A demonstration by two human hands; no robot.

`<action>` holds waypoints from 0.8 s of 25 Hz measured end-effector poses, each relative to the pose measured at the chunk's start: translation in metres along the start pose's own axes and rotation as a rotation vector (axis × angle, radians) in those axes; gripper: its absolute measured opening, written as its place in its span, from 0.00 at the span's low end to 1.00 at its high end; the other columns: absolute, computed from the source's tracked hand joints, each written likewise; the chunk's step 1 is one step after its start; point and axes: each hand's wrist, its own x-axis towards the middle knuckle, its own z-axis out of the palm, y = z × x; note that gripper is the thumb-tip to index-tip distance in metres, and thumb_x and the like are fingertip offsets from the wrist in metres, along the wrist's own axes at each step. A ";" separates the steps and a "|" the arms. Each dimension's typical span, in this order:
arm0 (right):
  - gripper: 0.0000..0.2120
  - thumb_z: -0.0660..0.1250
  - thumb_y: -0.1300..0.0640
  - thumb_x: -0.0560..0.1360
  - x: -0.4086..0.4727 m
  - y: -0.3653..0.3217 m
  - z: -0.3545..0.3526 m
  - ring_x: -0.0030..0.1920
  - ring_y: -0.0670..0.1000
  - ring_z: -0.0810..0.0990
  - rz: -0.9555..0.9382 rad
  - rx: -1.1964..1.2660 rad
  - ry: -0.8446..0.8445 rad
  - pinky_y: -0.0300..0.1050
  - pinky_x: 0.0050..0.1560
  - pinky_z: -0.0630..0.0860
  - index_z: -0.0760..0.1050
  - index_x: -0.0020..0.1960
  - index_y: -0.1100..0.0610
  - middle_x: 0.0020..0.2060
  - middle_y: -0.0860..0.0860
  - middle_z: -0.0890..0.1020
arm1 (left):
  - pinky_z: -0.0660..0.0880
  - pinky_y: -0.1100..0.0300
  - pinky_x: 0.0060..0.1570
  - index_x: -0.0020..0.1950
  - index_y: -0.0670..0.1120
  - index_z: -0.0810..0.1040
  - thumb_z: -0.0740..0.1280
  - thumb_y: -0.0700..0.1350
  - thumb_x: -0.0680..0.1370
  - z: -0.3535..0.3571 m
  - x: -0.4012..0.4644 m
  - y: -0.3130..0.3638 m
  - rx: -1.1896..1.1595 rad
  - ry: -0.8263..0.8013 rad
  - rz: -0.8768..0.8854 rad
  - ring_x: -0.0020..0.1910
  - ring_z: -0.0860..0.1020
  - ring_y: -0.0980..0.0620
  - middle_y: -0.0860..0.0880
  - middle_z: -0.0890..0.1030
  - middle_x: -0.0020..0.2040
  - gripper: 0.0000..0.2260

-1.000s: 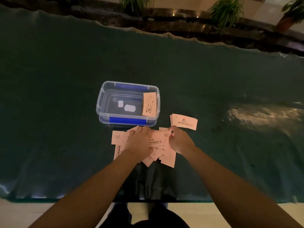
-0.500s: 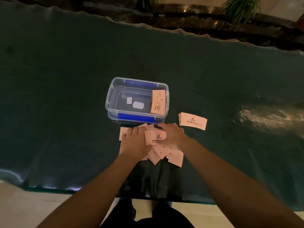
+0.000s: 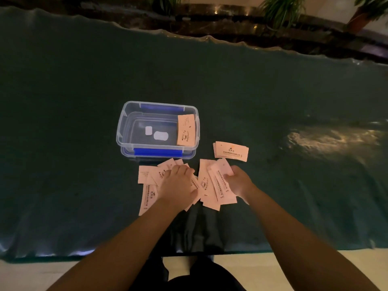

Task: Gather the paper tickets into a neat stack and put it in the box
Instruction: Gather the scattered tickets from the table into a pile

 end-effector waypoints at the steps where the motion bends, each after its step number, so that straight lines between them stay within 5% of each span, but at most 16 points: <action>1: 0.13 0.60 0.55 0.86 -0.002 0.008 -0.001 0.44 0.47 0.77 0.074 0.084 0.028 0.44 0.39 0.72 0.73 0.69 0.57 0.53 0.52 0.80 | 0.57 0.43 0.78 0.78 0.52 0.63 0.69 0.61 0.77 0.001 0.002 0.004 -0.005 -0.012 0.028 0.79 0.63 0.45 0.49 0.67 0.79 0.32; 6: 0.07 0.61 0.59 0.85 -0.011 0.037 0.006 0.50 0.55 0.86 0.281 0.459 0.051 0.52 0.47 0.82 0.77 0.60 0.54 0.52 0.53 0.84 | 0.46 0.39 0.79 0.82 0.49 0.58 0.69 0.63 0.76 0.009 0.015 0.024 0.121 -0.146 0.093 0.82 0.55 0.40 0.45 0.62 0.82 0.40; 10: 0.07 0.62 0.60 0.84 -0.015 0.043 0.015 0.43 0.52 0.85 0.304 0.610 0.121 0.46 0.35 0.78 0.78 0.51 0.53 0.47 0.53 0.85 | 0.45 0.39 0.80 0.81 0.46 0.60 0.68 0.61 0.76 0.017 0.018 0.036 0.147 -0.218 0.106 0.82 0.55 0.38 0.43 0.65 0.81 0.38; 13: 0.09 0.62 0.62 0.83 -0.016 0.050 0.018 0.42 0.52 0.83 0.346 0.727 0.175 0.47 0.38 0.78 0.79 0.47 0.54 0.44 0.53 0.84 | 0.45 0.38 0.80 0.79 0.46 0.64 0.68 0.60 0.77 0.022 0.014 0.042 0.172 -0.203 0.151 0.80 0.58 0.38 0.42 0.68 0.79 0.35; 20: 0.10 0.62 0.64 0.81 -0.020 0.050 0.018 0.45 0.55 0.86 0.302 0.791 0.117 0.48 0.37 0.79 0.80 0.51 0.54 0.46 0.54 0.87 | 0.49 0.38 0.80 0.79 0.48 0.61 0.70 0.63 0.74 0.035 -0.011 0.059 0.063 -0.202 0.276 0.79 0.61 0.39 0.41 0.66 0.79 0.38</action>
